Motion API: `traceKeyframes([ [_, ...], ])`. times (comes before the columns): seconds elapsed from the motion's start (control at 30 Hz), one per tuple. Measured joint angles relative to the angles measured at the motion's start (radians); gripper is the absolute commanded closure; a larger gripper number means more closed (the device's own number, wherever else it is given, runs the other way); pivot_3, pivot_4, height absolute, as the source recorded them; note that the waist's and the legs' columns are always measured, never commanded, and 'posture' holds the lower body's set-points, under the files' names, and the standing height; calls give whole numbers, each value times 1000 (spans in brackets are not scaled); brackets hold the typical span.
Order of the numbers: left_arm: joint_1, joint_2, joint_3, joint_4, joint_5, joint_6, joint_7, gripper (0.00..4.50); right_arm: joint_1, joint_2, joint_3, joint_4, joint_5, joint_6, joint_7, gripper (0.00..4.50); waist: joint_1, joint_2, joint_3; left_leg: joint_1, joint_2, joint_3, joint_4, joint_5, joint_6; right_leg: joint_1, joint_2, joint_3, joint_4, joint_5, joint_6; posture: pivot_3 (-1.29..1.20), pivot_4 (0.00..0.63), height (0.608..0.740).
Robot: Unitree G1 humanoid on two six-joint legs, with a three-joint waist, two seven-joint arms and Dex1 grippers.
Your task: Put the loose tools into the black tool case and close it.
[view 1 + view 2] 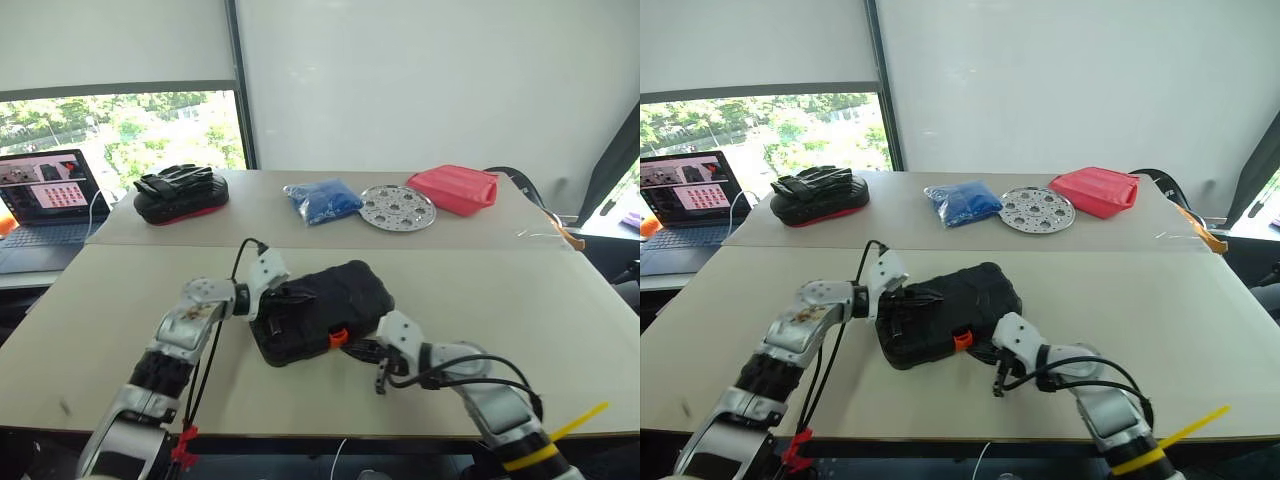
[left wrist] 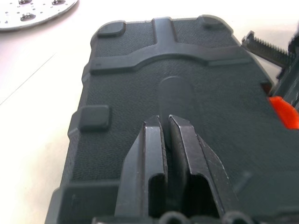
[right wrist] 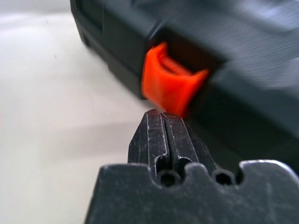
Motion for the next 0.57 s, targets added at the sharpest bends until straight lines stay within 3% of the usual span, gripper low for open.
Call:
traceKeyframes([
  [0.07, 124, 83, 89, -33, -64, -58, -63, 2761, 92, -63, -106, -37, 109, -38, 85, 3741, -7, 0, 0, 0, 0, 1, -6, 0, 1, -2, 0, 2, -2, 1, -2, 0, 150, 740],
  [0.13, 203, 139, 174, -50, -102, -91, -94, 1885, 148, -117, -183, -28, 162, -67, 146, 2925, -6, -1, 0, -2, 0, 0, -7, -1, 1, -5, -2, -1, -3, 2, -8, 0, 150, 740],
  [0.3, 454, 242, 300, -86, -125, -114, -115, 96, 243, -193, -300, 68, 191, -230, 261, 1232, 4, -2, 2, -6, -1, 3, -7, -1, 1, -8, -6, 0, -4, 2, -6, 0, 150, 740],
  [0.37, 548, 258, 365, -88, -119, -141, -89, 0, 257, -213, -343, 130, 191, -284, 293, 464, 8, -4, 4, -11, 0, 2, -7, -1, 0, -13, -6, 0, -4, 2, -6, 0, 150, 740],
  [0.43, 604, 262, 410, -95, -112, -171, -66, 0, 249, -222, -360, 166, 192, -330, 312, 31, 12, -5, 4, -11, 0, 2, -7, -1, 0, -12, -6, -1, -3, 2, -6, 0, 150, 740],
  [0.57, 671, 264, 460, -126, -111, -218, -37, 0, 237, -225, -361, 229, 187, -408, 335, 31, 22, -5, 4, -11, 0, 2, -7, 0, 0, -12, -6, -1, -3, 2, -6, 0, 150, 740],
])
